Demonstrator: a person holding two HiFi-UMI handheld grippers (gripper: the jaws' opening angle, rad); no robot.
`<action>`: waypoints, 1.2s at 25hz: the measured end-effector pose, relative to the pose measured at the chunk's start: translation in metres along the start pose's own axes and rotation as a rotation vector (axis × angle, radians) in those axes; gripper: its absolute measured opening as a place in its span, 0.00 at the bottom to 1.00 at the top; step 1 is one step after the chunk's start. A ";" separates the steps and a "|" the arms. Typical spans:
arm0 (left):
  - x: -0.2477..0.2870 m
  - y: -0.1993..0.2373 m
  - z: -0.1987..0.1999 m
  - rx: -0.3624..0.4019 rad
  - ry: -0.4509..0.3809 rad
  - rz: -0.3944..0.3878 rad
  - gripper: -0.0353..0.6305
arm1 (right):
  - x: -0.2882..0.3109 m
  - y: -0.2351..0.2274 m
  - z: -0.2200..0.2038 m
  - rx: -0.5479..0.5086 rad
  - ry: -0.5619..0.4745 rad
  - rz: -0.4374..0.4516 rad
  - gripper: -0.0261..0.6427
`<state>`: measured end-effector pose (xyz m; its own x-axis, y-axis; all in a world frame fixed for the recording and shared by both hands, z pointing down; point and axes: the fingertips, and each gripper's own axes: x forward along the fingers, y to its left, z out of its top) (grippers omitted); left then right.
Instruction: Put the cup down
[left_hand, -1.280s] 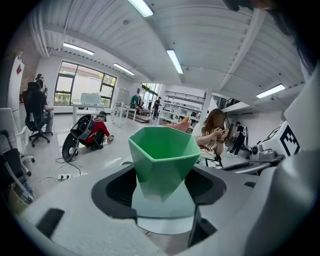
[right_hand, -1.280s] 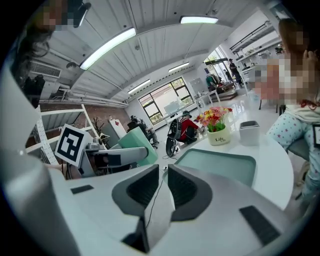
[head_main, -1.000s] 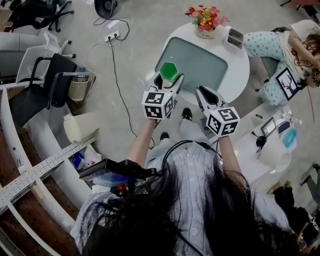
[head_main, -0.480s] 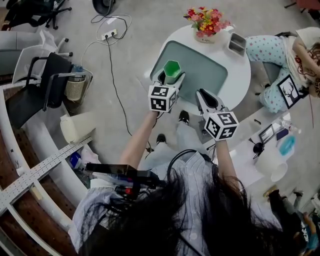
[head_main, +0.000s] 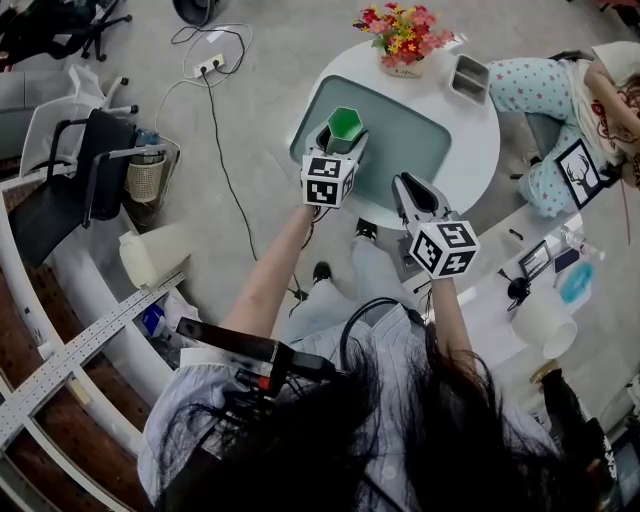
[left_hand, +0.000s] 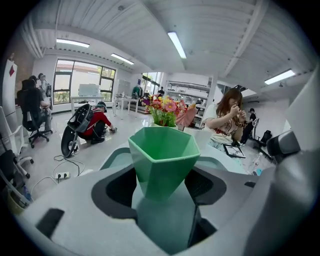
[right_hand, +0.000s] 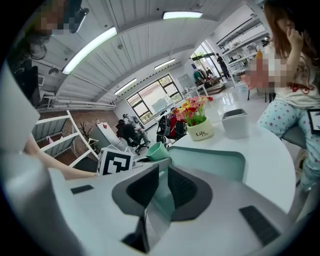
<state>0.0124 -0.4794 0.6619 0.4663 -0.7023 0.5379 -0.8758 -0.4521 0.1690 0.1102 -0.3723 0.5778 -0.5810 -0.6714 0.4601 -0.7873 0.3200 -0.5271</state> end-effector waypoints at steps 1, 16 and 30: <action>0.003 0.000 -0.002 0.015 0.002 0.004 0.52 | -0.001 -0.001 -0.002 0.002 0.003 -0.002 0.15; 0.037 0.003 -0.013 0.143 0.048 -0.015 0.52 | -0.001 -0.003 -0.014 0.015 0.034 -0.013 0.15; 0.025 -0.010 -0.049 0.277 0.244 -0.079 0.53 | -0.008 -0.006 -0.012 0.001 0.024 -0.032 0.15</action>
<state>0.0266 -0.4660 0.7140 0.4582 -0.5227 0.7189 -0.7561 -0.6544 0.0062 0.1168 -0.3610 0.5858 -0.5602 -0.6650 0.4939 -0.8053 0.2976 -0.5127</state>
